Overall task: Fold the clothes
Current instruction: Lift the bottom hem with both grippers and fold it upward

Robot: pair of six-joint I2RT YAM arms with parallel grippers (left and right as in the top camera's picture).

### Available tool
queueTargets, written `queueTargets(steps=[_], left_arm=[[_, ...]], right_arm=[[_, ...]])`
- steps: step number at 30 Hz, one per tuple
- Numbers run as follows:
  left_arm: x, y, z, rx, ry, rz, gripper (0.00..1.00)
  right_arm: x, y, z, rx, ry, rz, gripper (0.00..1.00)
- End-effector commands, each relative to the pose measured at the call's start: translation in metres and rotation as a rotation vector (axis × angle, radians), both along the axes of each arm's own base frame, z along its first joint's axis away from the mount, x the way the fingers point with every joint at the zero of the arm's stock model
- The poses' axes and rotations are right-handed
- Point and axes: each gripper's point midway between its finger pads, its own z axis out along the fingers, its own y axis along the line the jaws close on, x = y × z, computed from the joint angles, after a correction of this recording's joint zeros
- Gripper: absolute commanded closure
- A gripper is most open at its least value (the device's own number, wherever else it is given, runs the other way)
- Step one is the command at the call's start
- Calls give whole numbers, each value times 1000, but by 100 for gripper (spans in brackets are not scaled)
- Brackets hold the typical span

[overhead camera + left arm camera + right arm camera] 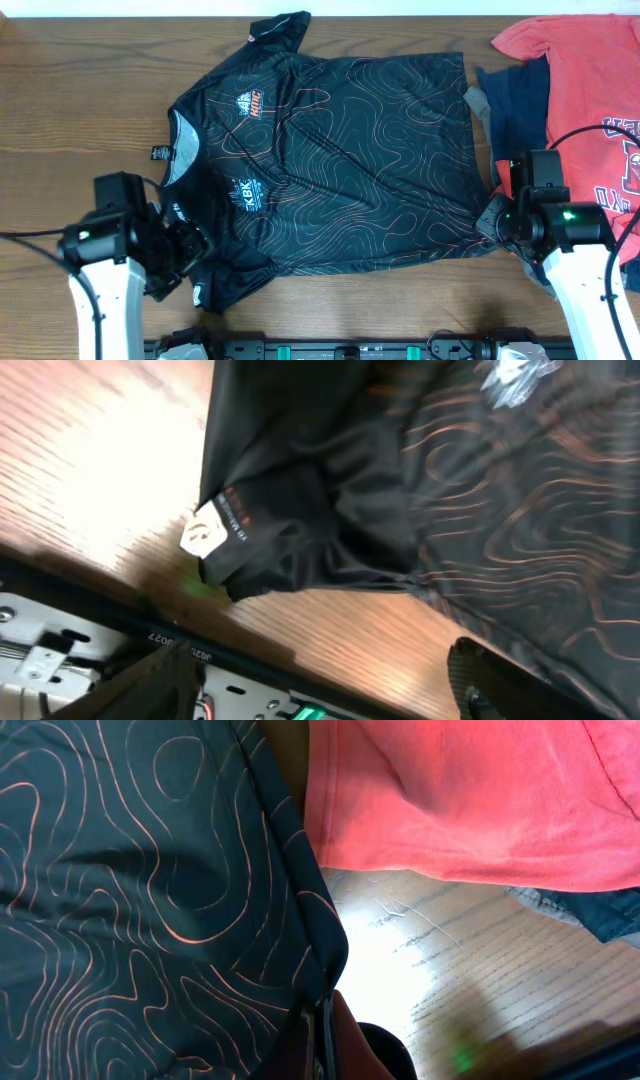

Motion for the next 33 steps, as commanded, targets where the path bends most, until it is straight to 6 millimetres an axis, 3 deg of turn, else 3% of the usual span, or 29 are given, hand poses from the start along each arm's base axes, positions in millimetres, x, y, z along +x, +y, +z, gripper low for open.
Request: queueTargets(steps=[1,6,12,16,19,27,30,33], left_arm=[[-10,-2,-25,-22,70,10,16],[-14,-4,-62,-38,139,52,15],[-11,-1,-85,-35,179,78,15],[-5,0,-97,-34,180,77,21],[-10,-1,-104,-42,216,77,31],[-16,-4,-106,-59,250,77,94],[-14,-4,-96,-64,257,60,94],[-7,-2,-73,-62,234,19,94]], right_arm=[[4,-3,6,-21,-15,13,99],[4,-3,6,-23,-14,19,99],[4,-3,6,-22,-14,19,99],[4,-3,6,-22,-14,18,99],[3,-3,6,-22,-11,18,99],[3,-3,6,-22,-10,18,99],[3,-3,6,-22,-10,18,99],[3,-3,6,-23,-8,19,99]])
